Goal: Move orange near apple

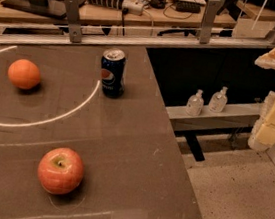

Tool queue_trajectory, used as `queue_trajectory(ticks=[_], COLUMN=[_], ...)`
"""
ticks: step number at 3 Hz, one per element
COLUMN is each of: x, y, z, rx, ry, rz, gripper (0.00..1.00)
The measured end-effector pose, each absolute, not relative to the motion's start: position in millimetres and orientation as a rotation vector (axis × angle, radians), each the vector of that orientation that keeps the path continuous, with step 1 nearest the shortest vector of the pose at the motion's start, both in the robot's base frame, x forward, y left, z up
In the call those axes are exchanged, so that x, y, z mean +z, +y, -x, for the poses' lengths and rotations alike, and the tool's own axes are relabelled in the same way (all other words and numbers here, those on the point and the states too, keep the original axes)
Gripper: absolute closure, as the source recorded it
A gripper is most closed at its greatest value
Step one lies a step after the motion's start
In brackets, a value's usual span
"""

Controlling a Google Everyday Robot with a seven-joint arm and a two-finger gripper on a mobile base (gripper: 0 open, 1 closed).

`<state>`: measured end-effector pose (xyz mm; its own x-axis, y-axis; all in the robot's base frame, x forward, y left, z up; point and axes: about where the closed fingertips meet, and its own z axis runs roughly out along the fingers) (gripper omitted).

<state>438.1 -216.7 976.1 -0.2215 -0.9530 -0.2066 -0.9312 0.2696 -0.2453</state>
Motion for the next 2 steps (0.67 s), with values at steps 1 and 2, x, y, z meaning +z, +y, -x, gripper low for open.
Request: queue_trajectory(ticks=[1, 2], x=[976.2, 982.1], y=[-216.7, -206.1], z=[-438.1, -440.3], rx=[-0.098, -0.08], ry=[2.232, 2.173], rz=[1.725, 1.747], gripper=[0.0, 0.0])
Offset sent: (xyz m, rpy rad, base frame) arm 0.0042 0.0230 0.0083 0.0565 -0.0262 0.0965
